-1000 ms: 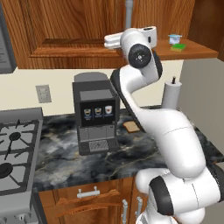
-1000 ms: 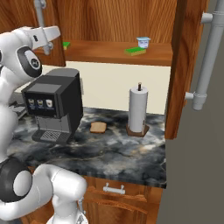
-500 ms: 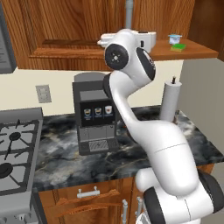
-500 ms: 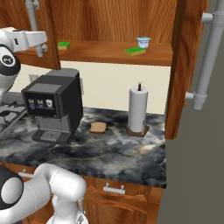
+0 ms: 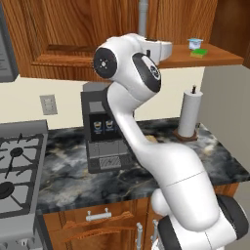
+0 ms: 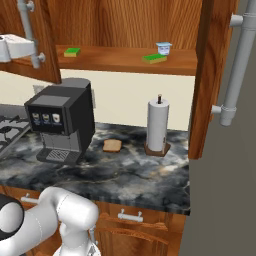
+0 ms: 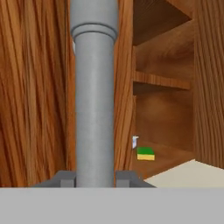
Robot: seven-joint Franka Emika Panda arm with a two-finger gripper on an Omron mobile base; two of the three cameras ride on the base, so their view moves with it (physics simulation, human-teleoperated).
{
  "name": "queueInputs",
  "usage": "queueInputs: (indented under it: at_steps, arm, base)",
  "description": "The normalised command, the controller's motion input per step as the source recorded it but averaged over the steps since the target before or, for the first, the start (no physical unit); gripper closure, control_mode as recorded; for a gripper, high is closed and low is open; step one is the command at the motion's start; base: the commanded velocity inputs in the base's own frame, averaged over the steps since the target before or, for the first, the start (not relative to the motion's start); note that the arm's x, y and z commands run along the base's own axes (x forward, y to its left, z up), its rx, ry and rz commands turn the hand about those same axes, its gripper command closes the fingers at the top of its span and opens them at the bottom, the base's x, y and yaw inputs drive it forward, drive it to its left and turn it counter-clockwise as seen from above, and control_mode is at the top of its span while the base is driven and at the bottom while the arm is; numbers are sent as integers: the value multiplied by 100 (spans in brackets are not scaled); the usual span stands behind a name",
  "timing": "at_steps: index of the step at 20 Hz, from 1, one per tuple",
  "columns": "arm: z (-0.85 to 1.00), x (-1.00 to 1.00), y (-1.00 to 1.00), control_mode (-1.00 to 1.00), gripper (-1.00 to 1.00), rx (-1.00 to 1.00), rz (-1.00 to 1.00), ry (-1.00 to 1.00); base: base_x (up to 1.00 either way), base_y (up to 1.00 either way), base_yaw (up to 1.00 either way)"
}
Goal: Pick the sponge and sponge from the cabinet and place them on the counter.
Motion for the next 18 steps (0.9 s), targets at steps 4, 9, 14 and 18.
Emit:
queueInputs:
  at_steps: [4, 9, 14, 18]
  arm:
    - [44, -72, 18, -100, 100, 5, -10, -3]
    - [40, -70, 28, -100, 100, 6, -9, -6]
    - [35, -71, 28, -100, 100, 5, -7, -6]
    - [33, -71, 34, -100, 100, 5, -7, -7]
  base:
    - [0, 0, 0]
    - [0, 0, 0]
    - [0, 0, 0]
    - [0, 0, 0]
